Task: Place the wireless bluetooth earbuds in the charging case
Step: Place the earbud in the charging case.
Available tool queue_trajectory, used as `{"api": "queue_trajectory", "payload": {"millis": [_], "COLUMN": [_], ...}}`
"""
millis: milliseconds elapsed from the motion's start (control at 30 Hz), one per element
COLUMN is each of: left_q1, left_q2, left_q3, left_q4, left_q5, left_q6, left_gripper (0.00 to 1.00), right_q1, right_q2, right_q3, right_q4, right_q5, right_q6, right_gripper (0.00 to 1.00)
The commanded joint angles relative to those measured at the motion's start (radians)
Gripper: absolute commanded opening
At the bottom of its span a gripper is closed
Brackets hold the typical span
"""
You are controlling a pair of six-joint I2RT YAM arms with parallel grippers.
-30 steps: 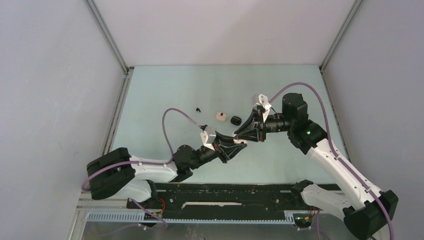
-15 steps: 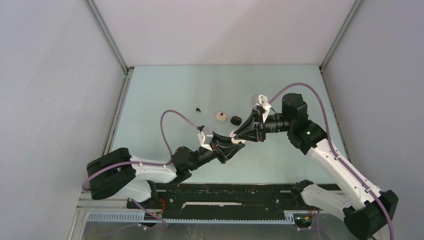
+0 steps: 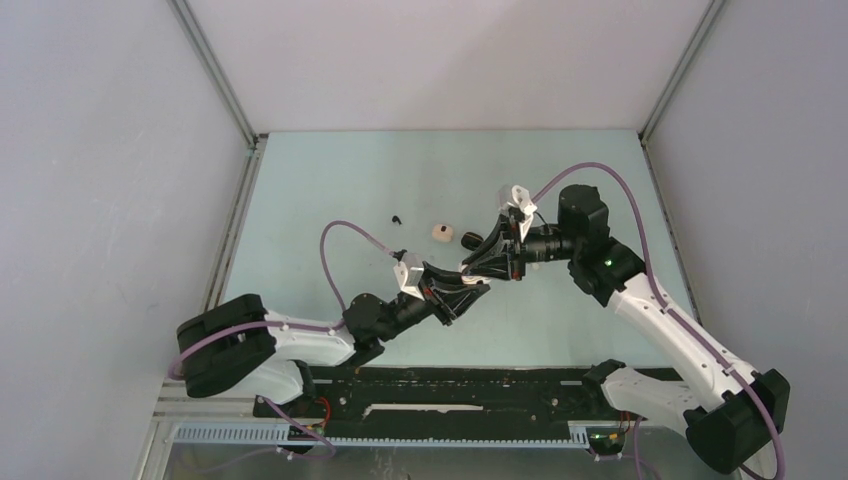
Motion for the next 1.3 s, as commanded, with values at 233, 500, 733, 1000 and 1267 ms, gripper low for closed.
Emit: {"api": "queue_trajectory", "payload": {"millis": [233, 500, 733, 1000, 1267], "left_q1": [-0.003, -0.003, -0.002, 0.001, 0.011], "left_q2": [0.014, 0.02, 0.029, 0.044, 0.029], "left_q3": [0.023, 0.023, 0.009, 0.001, -0.026], "left_q4": [0.081, 0.112, 0.159, 0.197, 0.218], "left_q5": [0.004, 0.001, -0.001, -0.015, -0.047], "left_q6": [-0.018, -0.034, -0.056, -0.078, -0.075], "left_gripper": [0.0, 0.0, 0.0, 0.0, 0.0], "right_q1": [0.001, -0.004, -0.006, -0.006, -0.011], "right_q2": [0.009, 0.014, 0.01, 0.015, 0.0], "right_q3": [-0.006, -0.006, -0.039, -0.044, -0.054], "right_q4": [0.08, 0.11, 0.157, 0.166, 0.142], "right_q5": [-0.012, -0.019, -0.023, -0.02, -0.022], "right_q6": [0.061, 0.096, 0.113, 0.107, 0.084], "right_gripper": [0.0, 0.0, 0.0, 0.0, 0.0]}}
